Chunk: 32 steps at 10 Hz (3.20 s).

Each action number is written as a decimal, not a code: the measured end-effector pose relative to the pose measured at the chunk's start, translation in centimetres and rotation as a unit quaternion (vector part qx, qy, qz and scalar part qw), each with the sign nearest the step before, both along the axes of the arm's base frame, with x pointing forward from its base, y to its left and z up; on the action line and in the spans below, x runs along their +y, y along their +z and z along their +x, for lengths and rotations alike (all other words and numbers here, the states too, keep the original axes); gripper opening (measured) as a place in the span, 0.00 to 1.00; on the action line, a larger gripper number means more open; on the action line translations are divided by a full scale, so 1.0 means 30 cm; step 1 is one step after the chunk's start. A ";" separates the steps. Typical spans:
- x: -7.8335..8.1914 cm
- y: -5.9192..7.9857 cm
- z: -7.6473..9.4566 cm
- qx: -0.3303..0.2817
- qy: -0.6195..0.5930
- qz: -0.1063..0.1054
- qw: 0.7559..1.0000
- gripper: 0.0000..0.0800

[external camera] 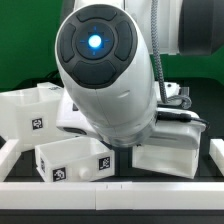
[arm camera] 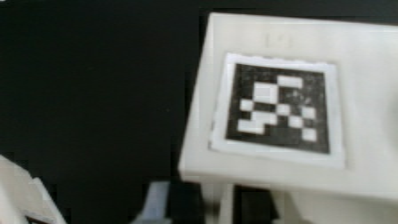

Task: Assemble drawer

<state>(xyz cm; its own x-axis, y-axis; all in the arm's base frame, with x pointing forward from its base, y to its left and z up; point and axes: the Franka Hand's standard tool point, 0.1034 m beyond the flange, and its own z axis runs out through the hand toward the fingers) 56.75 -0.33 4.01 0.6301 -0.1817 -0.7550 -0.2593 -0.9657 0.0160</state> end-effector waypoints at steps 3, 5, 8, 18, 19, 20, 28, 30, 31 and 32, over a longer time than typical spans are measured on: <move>-0.001 0.012 0.012 -0.007 0.003 0.003 1.000 0.04; 0.002 0.105 0.062 -0.064 0.014 0.014 0.998 0.04; 0.017 0.238 0.032 -0.226 0.023 0.005 0.974 0.04; 0.004 0.197 -0.191 -0.460 -0.032 -0.096 0.882 0.04; 0.004 0.198 -0.188 -0.461 -0.028 -0.094 0.882 0.04; 0.004 0.196 -0.189 -0.460 -0.028 -0.094 0.882 0.04; -0.162 0.160 -0.399 -0.511 0.113 -0.082 0.848 0.04; -0.159 0.152 -0.403 -0.510 0.115 -0.082 0.849 0.04; -0.134 0.125 -0.420 -0.515 0.123 -0.089 0.844 0.04; -0.091 0.101 -0.442 -0.514 0.123 -0.090 0.844 0.04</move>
Offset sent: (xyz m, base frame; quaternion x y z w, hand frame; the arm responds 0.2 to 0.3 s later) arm 0.0084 0.0074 0.0505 0.0203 0.0788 -0.0579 0.9950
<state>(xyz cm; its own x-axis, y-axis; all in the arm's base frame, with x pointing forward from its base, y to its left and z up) 43.50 -3.07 7.05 0.9710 -0.0040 0.2390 -0.0179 -0.9983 0.0559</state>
